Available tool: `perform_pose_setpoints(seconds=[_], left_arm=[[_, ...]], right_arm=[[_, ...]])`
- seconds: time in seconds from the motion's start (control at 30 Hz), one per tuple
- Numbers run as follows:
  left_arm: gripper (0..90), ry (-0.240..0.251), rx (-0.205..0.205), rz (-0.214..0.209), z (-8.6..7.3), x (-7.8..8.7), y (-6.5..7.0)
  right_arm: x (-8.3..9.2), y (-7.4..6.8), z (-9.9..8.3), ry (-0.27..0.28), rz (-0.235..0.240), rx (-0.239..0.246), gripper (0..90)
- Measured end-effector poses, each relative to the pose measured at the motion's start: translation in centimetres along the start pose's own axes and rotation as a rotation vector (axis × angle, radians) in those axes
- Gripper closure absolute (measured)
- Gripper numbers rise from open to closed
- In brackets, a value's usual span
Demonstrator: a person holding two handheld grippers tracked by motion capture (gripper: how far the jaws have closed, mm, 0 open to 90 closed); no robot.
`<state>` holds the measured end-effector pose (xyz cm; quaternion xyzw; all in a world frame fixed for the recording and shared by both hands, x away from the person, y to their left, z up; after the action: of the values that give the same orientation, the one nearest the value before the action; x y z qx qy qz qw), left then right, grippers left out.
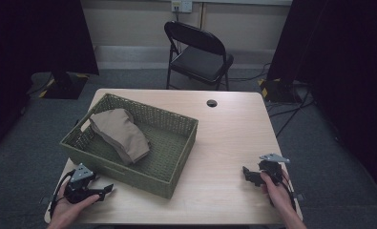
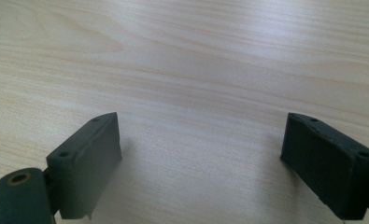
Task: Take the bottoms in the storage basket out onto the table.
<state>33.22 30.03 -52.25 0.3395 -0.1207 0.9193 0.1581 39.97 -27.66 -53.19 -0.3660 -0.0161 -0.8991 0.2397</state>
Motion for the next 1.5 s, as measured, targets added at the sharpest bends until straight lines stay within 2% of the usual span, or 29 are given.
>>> perform_pose_setpoints(seconds=[0.07, 0.13, 0.2, 0.27, 0.43, 0.53, 0.57, 0.6, 0.67, 0.73, 0.77, 0.8, 1.07, 1.27, 1.4, 1.5], left_arm=[[15.8, 0.026, -0.005, -0.005, 0.3, 0.5, -0.1], [18.7, 0.031, 0.0, -0.005, 0.4, 0.7, -0.2], [19.8, 0.052, 0.046, 0.006, 0.7, 1.4, -0.6], [19.8, 0.051, 0.063, -0.011, 0.8, 1.6, -0.7], [21.9, 0.054, 0.038, -0.016, 1.2, 2.1, -0.6], [22.4, 0.058, 0.043, -0.019, 1.4, 2.5, -0.6], [22.5, 0.064, 0.063, -0.026, 1.5, 3.0, -0.8], [22.9, 0.064, 0.063, -0.026, 1.5, 3.0, -0.8], [24.0, 0.065, 0.101, -0.033, 1.5, 3.6, -1.1], [24.6, 0.066, 0.11, -0.033, 1.5, 3.8, -1.3], [24.7, 0.076, 0.14, -0.034, 1.7, 4.2, -1.6], [24.7, 0.086, 0.151, -0.039, 1.8, 4.4, -1.7], [25.3, 0.088, 0.144, -0.053, 2.2, 5.3, -1.4], [25.3, 0.102, 0.142, -0.08, 2.9, 6.1, -1.2], [25.0, 0.117, 0.113, -0.079, 4.0, 7.0, -1.1], [23.9, 0.125, 0.115, -0.078, 4.7, 7.4, -1.2]], right_arm=[[0.0, 0.0, 0.0, -0.001, 0.002, 0.002, 11.0], [0.0, 0.0, 0.0, -0.001, 0.003, 0.002, 11.0], [0.0, 0.0, 0.0, -0.001, 0.003, 0.003, 11.0], [0.0, 0.0, 0.0, -0.001, 0.003, 0.003, 10.9], [0.0, -0.1, 0.0, -0.001, 0.003, 0.003, 11.0], [0.0, -0.1, 0.0, -0.001, 0.003, 0.003, 10.9], [0.0, -0.1, 0.0, -0.001, 0.003, 0.003, 11.0], [0.0, -0.1, 0.0, -0.001, 0.004, 0.004, 11.0], [0.0, -0.1, 0.0, -0.001, 0.006, 0.006, 11.0], [0.0, -0.1, 0.0, -0.001, 0.006, 0.006, 11.0], [-0.1, -0.2, 0.0, -0.001, 0.006, 0.007, 11.0], [0.0, -0.2, 0.0, -0.001, 0.006, 0.007, 11.0], [-0.1, -0.2, 0.0, -0.002, 0.008, 0.008, 10.9], [-0.1, -0.2, 0.0, -0.002, 0.008, 0.008, 11.0], [-0.1, -0.2, 0.0, -0.002, 0.009, 0.01, 11.0], [-0.1, -0.2, 0.0, -0.003, 0.01, 0.011, 11.0]])
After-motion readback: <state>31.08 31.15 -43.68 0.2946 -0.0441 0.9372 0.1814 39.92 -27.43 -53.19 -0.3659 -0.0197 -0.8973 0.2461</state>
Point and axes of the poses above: each handheld gripper's, and its own axes: x roughly backward along the jaws, z roughly out of its top, y roughly to its right, the point moved 4 cm from there along -x, roughly forward along the jaws, and after that the axes turned 13 degrees about z, right-handed, at the moved point
